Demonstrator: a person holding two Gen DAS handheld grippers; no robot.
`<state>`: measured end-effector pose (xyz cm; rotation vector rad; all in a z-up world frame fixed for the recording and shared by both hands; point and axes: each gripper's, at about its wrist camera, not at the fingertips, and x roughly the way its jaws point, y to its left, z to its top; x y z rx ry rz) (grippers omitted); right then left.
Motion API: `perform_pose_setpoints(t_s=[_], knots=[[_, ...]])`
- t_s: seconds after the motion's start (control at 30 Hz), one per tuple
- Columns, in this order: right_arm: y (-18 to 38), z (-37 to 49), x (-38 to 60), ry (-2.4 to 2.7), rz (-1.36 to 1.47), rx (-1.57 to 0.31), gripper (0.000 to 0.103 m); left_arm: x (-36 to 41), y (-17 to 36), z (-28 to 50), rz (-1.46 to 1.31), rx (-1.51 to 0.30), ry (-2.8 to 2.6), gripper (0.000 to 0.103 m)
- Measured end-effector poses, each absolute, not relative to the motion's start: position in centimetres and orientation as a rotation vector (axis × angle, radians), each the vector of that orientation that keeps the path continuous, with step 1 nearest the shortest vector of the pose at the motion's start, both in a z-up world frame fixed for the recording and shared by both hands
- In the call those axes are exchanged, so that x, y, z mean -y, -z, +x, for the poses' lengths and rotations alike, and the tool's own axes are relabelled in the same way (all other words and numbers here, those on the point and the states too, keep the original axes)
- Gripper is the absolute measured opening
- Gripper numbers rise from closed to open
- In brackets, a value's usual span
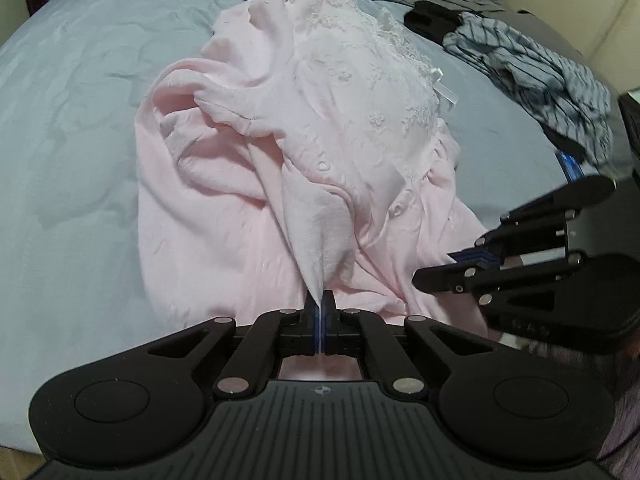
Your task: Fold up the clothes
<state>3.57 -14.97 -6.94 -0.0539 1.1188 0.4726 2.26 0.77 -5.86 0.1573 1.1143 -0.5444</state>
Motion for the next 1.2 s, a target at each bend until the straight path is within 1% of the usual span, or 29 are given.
perform_pose_setpoints(t_s=[0.13,0.23,0.27,0.33,0.4,0.43,0.47,0.5,0.53,0.7,0.9,0.97,1.0,1.03,1.07,1.2], knots=[[6.7,2.0,13.8,-0.545,-0.082,-1.141,0.005,-1.8,5.0,1.8,0.117,-1.105,0.559,0.0],[7.0,0.5,12.7,-0.621,-0.089,-1.193,0.004,-2.4,4.3,1.6,0.089,-1.098,0.573,0.0],[7.2,0.0,12.4,-0.653,-0.078,-1.22,0.002,-2.5,3.9,1.5,0.088,-1.084,0.576,0.001],[7.9,-1.0,11.8,-0.709,-0.056,-1.273,0.001,-2.4,3.2,1.3,0.088,-1.052,0.58,0.008],[8.3,-2.0,11.0,-0.711,-0.121,-1.265,0.001,-2.4,2.4,1.1,0.089,-1.019,0.584,0.03],[8.3,-2.1,10.9,-0.704,-0.139,-1.252,0.001,-2.1,2.3,1.3,0.086,-1.004,0.581,0.036],[8.3,-2.1,10.8,-0.696,-0.155,-1.239,0.001,-1.8,2.3,1.5,0.082,-0.99,0.578,0.049],[8.2,-1.7,11.0,-0.682,-0.141,-1.233,0.003,-1.7,2.1,1.5,0.081,-0.976,0.576,0.051],[8.0,-1.4,11.4,-0.661,-0.126,-1.22,0.005,-1.5,1.9,1.5,0.082,-0.965,0.579,0.051],[6.2,0.0,13.1,-0.576,-0.053,-1.134,0.006,-0.4,2.0,2.4,0.088,-0.954,0.561,0.052],[4.6,1.3,14.7,-0.483,-0.039,-1.059,0.008,-0.1,3.6,4.4,0.023,-0.999,0.501,0.052],[4.2,1.8,15.5,-0.454,-0.015,-1.045,0.014,0.0,4.2,5.1,-0.006,-1.017,0.483,0.052],[4.0,2.0,16.0,-0.436,-0.007,-1.034,0.028,0.0,4.4,5.5,-0.021,-1.026,0.474,0.052],[3.8,2.3,16.5,-0.417,0.001,-1.023,0.049,-0.1,4.6,5.8,-0.033,-1.03,0.473,0.052],[3.5,2.4,17.0,-0.4,0.001,-1.007,0.051,0.0,4.7,6.1,-0.042,-1.032,0.472,0.052],[2.9,3.5,19.1,-0.301,0.021,-0.963,0.051,0.5,4.9,6.7,-0.074,-1.029,0.482,0.053]])
